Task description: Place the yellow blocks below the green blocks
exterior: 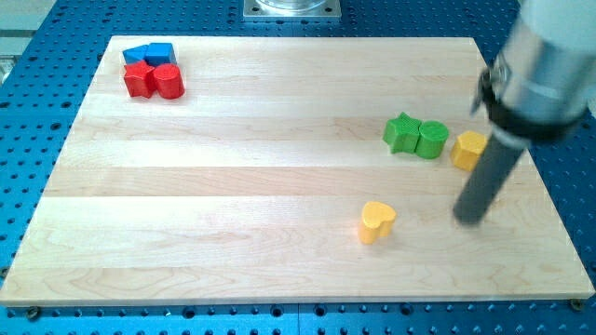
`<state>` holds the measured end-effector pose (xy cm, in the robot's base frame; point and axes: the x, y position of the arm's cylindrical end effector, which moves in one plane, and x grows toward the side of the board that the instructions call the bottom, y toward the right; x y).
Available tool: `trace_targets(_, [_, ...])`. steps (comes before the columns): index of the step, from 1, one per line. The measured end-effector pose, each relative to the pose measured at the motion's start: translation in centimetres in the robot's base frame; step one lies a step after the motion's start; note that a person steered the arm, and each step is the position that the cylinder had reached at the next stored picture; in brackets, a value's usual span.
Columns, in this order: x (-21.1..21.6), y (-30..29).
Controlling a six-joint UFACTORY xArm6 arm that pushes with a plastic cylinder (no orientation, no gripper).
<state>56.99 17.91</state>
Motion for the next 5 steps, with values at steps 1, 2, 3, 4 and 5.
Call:
trace_targets(1, [4.7, -9.1])
trace_targets(2, [1.9, -13.4])
trace_targets(3, [-2.9, -11.6])
trace_targets(4, [-4.4, -9.5])
trace_targets(5, [-0.4, -10.1])
